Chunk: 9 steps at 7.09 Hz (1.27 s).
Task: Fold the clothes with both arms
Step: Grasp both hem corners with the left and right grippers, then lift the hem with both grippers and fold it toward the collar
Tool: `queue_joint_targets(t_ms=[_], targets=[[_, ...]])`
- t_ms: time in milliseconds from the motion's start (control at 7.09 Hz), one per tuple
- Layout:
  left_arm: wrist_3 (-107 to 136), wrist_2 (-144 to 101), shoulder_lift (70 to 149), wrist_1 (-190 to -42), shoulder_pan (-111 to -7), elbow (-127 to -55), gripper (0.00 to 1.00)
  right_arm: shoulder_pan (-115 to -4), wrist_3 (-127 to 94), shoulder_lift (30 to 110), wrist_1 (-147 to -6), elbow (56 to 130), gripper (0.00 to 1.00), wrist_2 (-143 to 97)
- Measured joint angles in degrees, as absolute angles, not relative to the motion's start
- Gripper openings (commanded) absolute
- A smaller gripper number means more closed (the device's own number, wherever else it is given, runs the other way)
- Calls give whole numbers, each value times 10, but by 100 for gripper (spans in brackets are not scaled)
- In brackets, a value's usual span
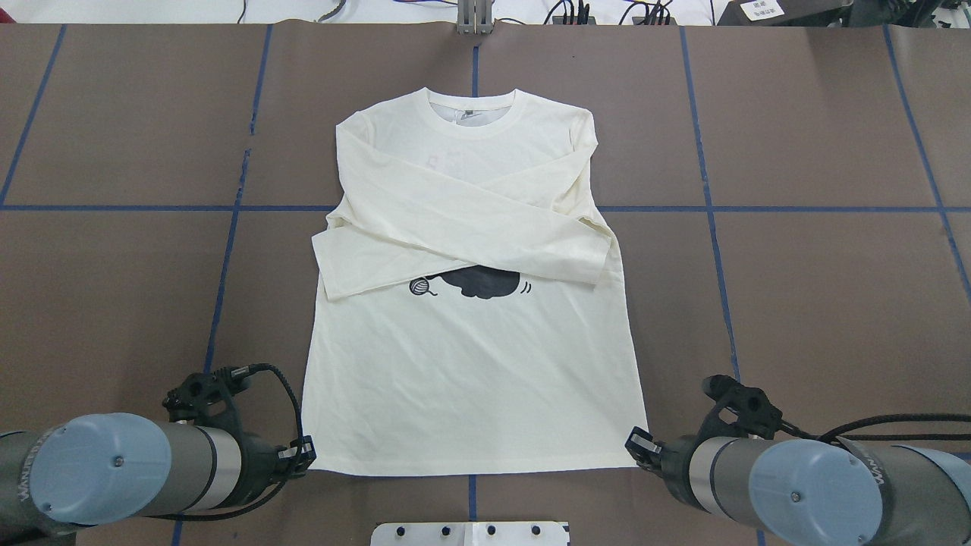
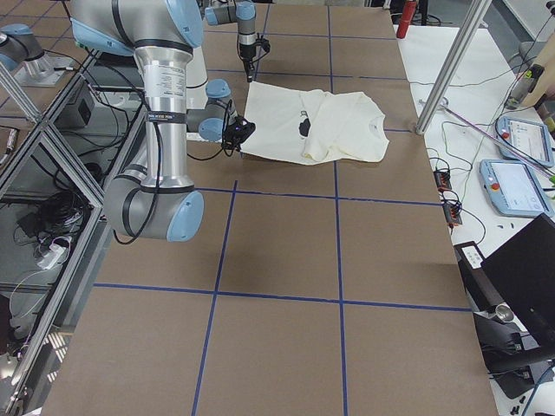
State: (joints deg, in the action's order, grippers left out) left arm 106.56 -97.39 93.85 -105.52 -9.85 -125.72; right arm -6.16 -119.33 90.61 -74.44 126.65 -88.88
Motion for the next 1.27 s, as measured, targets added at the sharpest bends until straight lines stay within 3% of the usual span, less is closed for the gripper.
queue_joint_targets(t_ms=[423,706,988,1270], targets=[[1071,-978,945,-1021,-89,-1314,0,-66,-1195,934,-744,1310,0,-885],[1023,-977,987,-1017,-135,-1319,0,-117,-1166,924,-745,1305,0,-889],[944,-977,1033,-1003,-227,-1286,0,-212,-1076,864,-753,1262,0,-925],[885,-978,1096,-1000,-311,-1199,0,-320,-1018,766,-762,1167,0,-1000]])
